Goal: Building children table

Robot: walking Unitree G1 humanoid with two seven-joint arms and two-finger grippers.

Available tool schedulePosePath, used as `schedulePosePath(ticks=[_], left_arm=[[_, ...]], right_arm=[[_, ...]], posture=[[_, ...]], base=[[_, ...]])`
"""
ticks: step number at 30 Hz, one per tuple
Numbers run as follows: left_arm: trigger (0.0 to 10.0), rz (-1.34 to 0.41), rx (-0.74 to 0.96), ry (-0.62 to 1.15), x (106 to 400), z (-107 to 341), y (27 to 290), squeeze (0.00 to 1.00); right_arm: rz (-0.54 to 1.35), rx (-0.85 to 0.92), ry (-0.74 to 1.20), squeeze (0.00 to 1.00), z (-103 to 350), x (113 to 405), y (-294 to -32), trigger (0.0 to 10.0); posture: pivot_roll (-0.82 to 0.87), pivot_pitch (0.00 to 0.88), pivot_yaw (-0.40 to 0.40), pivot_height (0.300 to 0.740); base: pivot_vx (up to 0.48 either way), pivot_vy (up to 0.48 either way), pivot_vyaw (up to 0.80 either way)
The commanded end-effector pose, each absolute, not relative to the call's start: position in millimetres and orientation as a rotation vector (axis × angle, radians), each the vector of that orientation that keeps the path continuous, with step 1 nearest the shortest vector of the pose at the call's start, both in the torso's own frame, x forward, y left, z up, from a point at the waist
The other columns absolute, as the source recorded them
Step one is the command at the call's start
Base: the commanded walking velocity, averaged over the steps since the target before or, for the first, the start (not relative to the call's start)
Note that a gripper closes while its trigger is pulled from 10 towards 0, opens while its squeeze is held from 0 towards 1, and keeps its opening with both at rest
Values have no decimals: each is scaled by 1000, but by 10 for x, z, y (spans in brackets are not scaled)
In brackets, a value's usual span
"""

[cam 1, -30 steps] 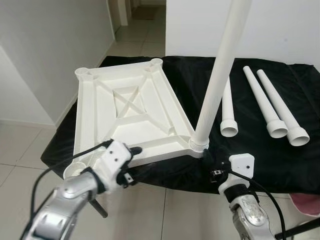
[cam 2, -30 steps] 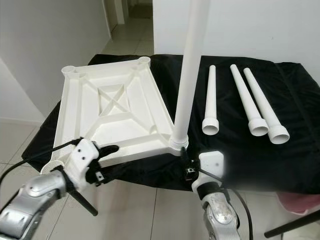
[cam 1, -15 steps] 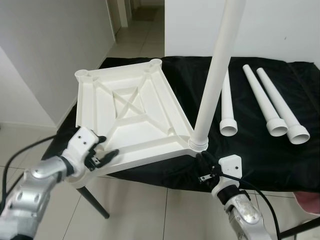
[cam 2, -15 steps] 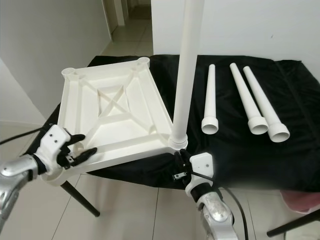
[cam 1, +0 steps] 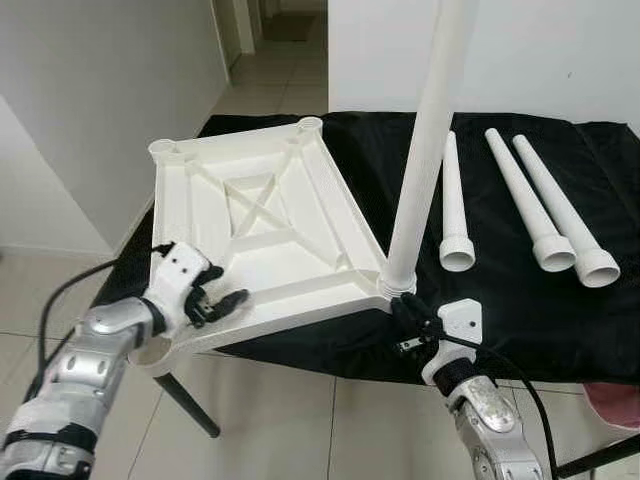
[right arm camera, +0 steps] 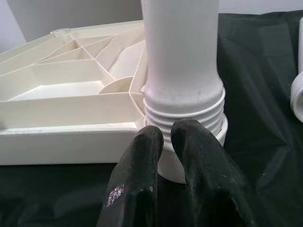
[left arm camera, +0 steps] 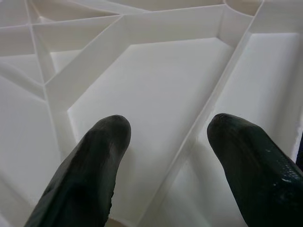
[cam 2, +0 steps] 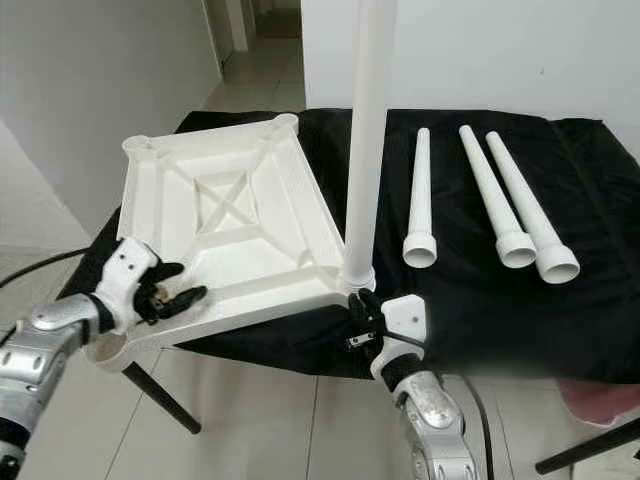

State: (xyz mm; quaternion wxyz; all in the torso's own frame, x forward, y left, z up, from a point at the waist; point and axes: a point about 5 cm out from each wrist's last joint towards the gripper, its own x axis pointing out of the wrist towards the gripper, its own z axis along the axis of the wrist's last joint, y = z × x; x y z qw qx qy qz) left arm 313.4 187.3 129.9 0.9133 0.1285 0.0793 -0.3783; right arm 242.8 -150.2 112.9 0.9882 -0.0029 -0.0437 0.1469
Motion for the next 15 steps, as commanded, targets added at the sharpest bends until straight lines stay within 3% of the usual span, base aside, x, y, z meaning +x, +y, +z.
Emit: schedulePosePath(ticks=[1,9,15], left_arm=[[10000,-966,216,187,3052,1271,1748,0],[10000,-1011,175,189,3034,1188,1539,0],[10000,-921,195,198,3178,1154,1376,0]], right_arm=[[267,11,-76,0,1070,2399,-1493,10000],[232,29,-79,0,1060,2383,-1479,10000],[218,22,-102,0,1105,2445,-1476,10000]], posture=[[-94,35,121,740],[-115,32,125,740],[-117,37,128,740]], base=[[0,0,0],[0,0,0],[0,0,0]])
